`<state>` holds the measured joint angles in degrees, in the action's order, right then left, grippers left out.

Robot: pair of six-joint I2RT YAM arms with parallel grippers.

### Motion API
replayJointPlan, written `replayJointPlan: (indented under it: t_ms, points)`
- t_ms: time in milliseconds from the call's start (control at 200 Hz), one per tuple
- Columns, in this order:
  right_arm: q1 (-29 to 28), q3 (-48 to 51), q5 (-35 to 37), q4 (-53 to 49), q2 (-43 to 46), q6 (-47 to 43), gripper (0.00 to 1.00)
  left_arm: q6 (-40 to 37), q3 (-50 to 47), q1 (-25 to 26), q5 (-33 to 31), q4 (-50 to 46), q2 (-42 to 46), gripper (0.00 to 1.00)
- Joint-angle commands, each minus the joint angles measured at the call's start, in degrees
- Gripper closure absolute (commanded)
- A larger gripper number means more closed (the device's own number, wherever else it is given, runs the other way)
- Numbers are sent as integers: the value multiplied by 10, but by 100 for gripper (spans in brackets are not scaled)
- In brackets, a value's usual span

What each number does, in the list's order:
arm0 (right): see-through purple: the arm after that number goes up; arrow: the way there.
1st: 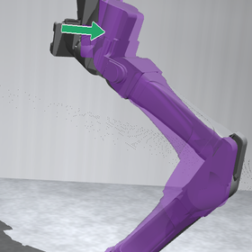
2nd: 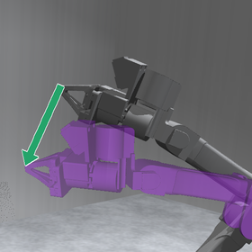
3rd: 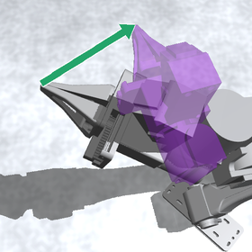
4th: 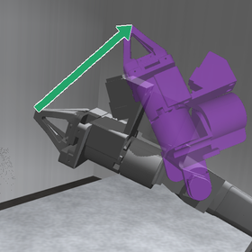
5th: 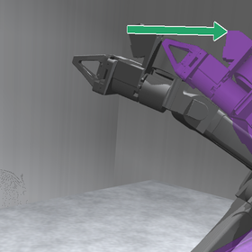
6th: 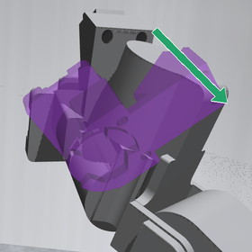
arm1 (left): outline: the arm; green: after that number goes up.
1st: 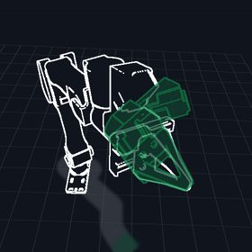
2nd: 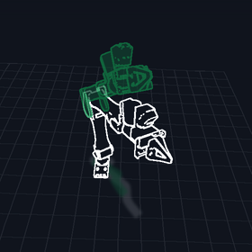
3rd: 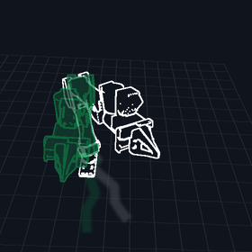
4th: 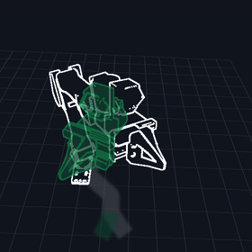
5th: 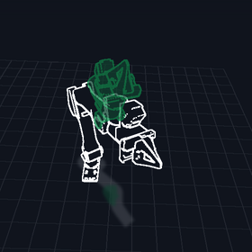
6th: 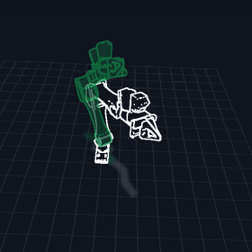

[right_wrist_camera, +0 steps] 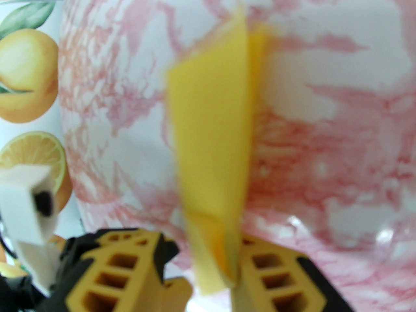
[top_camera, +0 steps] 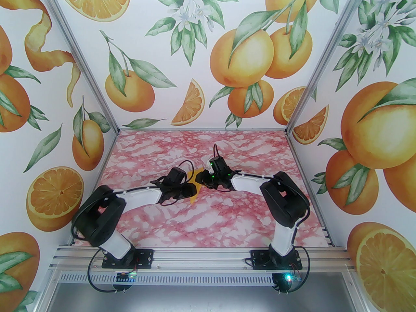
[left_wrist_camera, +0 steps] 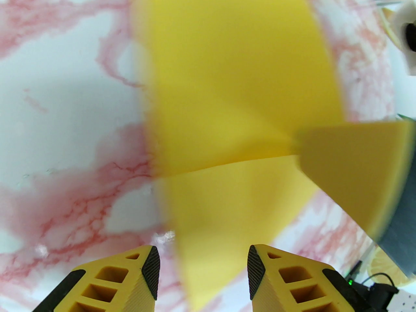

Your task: Fold a paper plane with a square sheet of paper (fold left side to right side)

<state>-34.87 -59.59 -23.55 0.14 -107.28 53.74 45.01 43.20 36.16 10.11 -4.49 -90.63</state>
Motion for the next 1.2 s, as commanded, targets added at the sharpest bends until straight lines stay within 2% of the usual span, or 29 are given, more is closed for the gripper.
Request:
replayJointPlan:
  t_ms: [0, 145, 315, 380, 450, 500, 575, 791, 1026, 1191]
  points:
    - [-4, -15, -1, -2, -11, 2, 63, -2, -9, -1, 6, 44, 13, 47]
    - [-4, -15, -2, -3, -11, 1, 63, 4, -16, -3, 6, 52, 11, 46]
    - [-5, -18, 2, -10, -9, -4, 64, -13, -6, -5, -15, 6, 9, 45]
    - [-4, -18, 6, -14, -9, -6, 70, -15, -6, -10, -15, 0, 4, 45]
    - [-5, -18, 14, -24, -7, -11, 78, -20, -3, -17, -12, 3, -5, 52]
    - [-5, -15, 18, -27, -5, -13, 84, -22, -2, -20, -6, 10, -12, 52]
    - [-7, -12, 22, -35, -2, -15, 86, -26, 10, -20, -1, 9, -26, 58]
    - [-9, 9, 43, -47, 14, -13, 91, -36, 25, -20, 16, 16, -56, 63]
    - [-11, 15, 44, -47, 20, -12, 88, -41, 36, -10, 18, 18, -76, 67]
    - [-10, 10, 48, -57, 27, -18, 81, -48, 44, 0, 14, 9, -94, 69]
